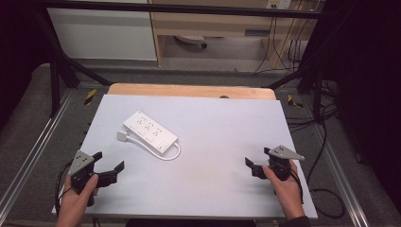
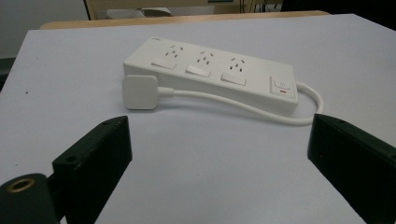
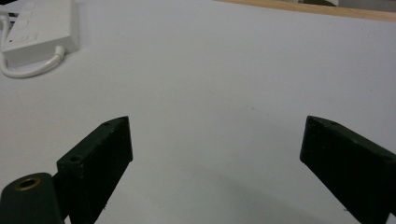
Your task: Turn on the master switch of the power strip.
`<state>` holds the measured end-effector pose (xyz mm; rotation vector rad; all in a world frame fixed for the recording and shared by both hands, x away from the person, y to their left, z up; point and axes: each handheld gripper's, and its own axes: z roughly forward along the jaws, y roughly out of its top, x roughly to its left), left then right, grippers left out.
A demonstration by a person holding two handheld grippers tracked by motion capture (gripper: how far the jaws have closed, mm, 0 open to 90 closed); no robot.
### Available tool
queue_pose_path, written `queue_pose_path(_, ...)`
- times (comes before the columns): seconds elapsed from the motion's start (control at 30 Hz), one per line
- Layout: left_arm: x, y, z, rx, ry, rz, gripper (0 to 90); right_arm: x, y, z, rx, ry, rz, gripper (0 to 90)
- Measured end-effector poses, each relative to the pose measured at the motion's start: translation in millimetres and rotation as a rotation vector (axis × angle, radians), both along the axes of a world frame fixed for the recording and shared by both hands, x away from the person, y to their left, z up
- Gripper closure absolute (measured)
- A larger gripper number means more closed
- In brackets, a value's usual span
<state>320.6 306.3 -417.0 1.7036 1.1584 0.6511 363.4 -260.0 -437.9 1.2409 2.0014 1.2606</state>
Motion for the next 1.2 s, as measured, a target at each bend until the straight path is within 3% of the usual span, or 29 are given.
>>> queue_pose_path(0.37,0.0,-0.9,-0.6,-0.005,0.008,-0.017,6.5,-1.2,8.4,1.0,-0.003,-0.001,0.022,8.2)
queue_pose_path(0.6,0.2,-0.8,-0.7,-0.017,0.006,-0.015,6.5,-4.8,15.8,6.8,0.046,-0.006,0.031,5.2)
queue_pose_path(0.7,-0.2,-2.3,0.6,-0.024,-0.011,-0.025,6.4,-6.0,18.8,9.7,0.072,-0.026,0.063,3.9)
queue_pose_path(0.9,0.4,-3.5,-0.3,-0.020,-0.002,-0.023,6.4,-8.2,29.0,20.3,0.094,-0.044,0.092,4.3)
queue_pose_path(1.1,0.2,-3.4,-0.1,-0.014,-0.003,-0.022,6.3,-1.9,45.7,34.8,0.054,-0.041,0.111,7.5)
queue_pose_path(1.2,0.2,-4.8,-0.1,-0.007,-0.004,-0.027,6.2,5.5,52.2,39.3,0.064,-0.025,0.108,9.5)
